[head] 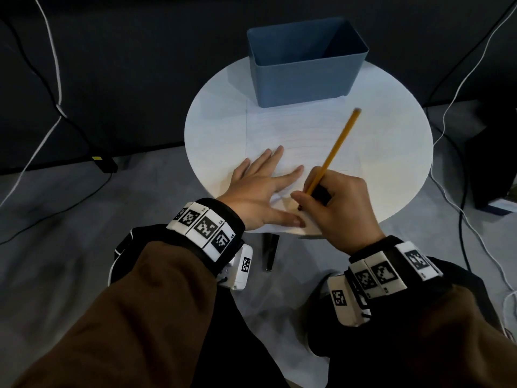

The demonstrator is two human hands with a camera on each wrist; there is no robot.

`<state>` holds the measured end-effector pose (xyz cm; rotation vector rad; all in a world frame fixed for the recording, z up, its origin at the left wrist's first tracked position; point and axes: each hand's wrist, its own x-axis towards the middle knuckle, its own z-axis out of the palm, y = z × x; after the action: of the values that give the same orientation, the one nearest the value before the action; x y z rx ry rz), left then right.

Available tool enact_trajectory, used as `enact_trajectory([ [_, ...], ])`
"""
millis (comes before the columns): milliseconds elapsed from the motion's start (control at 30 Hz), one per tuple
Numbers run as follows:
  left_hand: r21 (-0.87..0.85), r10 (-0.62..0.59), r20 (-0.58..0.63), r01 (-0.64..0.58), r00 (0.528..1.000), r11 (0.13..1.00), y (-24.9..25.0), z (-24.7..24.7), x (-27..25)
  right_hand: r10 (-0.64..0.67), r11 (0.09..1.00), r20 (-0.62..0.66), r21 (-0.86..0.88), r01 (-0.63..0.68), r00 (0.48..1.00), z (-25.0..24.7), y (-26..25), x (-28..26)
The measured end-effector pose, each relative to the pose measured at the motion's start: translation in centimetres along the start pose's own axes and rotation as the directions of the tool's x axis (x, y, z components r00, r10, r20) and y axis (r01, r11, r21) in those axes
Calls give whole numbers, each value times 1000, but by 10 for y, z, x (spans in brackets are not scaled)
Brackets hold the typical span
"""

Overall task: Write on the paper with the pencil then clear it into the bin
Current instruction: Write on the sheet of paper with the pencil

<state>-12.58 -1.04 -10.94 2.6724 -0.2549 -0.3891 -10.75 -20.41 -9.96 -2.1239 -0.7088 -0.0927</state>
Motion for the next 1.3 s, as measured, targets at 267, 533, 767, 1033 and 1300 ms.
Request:
enact_trajectory([
  [267, 3, -4, -1, 4, 1000, 1000, 0, -1, -1, 74, 995, -73, -54, -78, 995, -36, 16, -6],
  [533, 10, -9, 6, 9, 1000, 1000, 1, -2, -1, 53, 998, -39, -30, -54, 998, -27, 13, -6],
  [767, 5, -6, 6, 6, 1000, 1000, 2, -3, -2, 90, 995, -109, -21, -93, 990, -34, 14, -8],
  [1033, 12, -7, 9, 7, 1000, 1000, 3, -2, -2, 93, 992, -98, -76, -101, 991, -38, 20, -10],
  [1300, 2, 1, 6, -1, 1000, 1000, 2, -3, -2, 65, 998, -78, -5, -65, 995, -25, 8, -7],
])
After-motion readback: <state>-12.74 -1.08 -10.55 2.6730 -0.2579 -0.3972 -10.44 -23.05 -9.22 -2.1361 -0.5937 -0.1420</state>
